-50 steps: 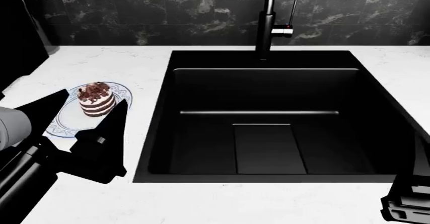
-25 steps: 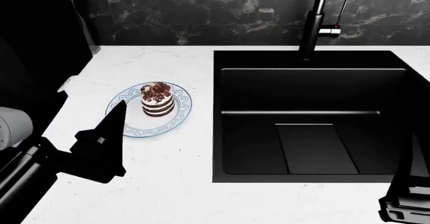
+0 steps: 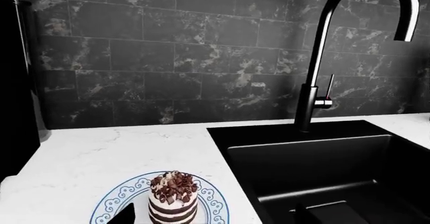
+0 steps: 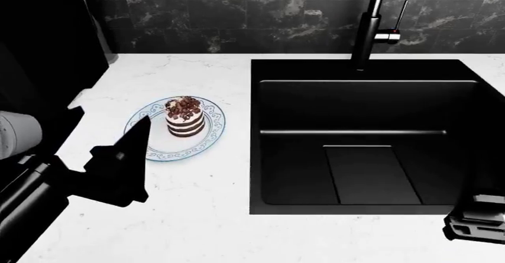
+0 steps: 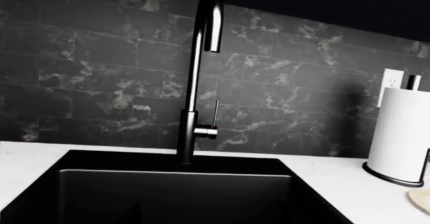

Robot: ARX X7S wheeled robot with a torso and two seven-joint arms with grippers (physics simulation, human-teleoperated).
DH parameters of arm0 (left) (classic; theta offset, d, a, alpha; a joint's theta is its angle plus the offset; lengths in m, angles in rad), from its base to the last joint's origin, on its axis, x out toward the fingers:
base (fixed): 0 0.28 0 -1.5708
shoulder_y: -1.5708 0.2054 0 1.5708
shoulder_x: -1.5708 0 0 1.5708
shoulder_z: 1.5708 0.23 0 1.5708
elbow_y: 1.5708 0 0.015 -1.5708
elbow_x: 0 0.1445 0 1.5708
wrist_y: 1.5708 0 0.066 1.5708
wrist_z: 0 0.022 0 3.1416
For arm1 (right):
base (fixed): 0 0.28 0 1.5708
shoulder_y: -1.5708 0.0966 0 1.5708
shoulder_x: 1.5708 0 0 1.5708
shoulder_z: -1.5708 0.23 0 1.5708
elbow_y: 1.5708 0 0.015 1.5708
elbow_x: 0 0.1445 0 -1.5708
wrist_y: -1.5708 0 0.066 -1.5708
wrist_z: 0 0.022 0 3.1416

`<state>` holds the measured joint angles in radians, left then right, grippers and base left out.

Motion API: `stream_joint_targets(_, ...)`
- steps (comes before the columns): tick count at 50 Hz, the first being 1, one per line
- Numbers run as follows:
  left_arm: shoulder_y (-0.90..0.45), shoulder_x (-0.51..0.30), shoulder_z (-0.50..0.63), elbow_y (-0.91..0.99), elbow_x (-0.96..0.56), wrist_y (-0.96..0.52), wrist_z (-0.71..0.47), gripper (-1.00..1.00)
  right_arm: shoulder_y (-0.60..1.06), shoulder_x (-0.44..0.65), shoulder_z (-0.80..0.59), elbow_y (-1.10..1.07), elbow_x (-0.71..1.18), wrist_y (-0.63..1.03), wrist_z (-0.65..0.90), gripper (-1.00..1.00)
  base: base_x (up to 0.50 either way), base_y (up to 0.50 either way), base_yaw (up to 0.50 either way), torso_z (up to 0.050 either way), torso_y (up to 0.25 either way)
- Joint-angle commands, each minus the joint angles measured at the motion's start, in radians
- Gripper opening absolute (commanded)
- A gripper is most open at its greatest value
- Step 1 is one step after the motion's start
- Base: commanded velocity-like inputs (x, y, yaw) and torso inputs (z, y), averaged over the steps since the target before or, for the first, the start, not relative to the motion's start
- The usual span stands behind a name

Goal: Move the dessert items from the plate to the tray.

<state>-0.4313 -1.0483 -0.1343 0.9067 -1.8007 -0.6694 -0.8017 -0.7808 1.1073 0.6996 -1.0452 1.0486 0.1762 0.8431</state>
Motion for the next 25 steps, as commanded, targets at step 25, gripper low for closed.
stream_joint_targets(25,-0.456,0.021,0.317,-0.282,-0.169,-0.145,-0.050,1.00,0.550,0.222,0.273,0.111,0.893,0.606,0.041,1.00,0.00,0.00,0.00,0.000,0.000)
